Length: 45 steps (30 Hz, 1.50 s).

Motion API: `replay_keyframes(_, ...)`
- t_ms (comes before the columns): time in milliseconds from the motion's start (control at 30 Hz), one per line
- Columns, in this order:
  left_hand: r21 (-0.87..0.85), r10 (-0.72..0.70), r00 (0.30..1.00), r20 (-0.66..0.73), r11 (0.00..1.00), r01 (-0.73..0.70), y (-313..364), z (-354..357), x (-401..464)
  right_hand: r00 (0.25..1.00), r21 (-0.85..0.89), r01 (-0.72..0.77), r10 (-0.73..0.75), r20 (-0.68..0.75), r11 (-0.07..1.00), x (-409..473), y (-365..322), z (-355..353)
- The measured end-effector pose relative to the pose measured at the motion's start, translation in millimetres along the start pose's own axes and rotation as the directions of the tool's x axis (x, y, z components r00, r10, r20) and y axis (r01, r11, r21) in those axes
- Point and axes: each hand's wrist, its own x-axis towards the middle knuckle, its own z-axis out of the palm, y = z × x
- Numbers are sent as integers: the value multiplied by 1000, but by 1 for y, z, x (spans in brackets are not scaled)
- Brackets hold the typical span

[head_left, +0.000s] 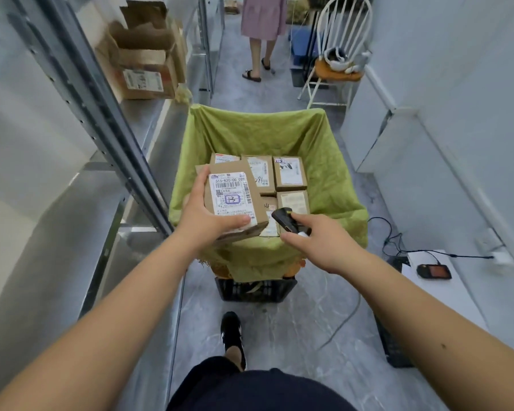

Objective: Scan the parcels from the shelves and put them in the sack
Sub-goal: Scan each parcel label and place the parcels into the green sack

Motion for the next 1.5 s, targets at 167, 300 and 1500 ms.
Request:
replay_keyframes(167, 230, -174, 981, 82, 961, 151, -14, -12, 97, 994, 20, -95, 94, 50, 995, 69, -16, 10)
replay_keyframes(300, 344, -340, 929, 147, 898, 275, -30, -10, 151, 987, 46, -152, 149, 66, 987, 111, -17, 16)
replay_keyframes(1500, 952, -78, 990, -116, 277, 133, -4, 52, 79, 912, -151, 116, -45, 407, 982, 177, 22, 30)
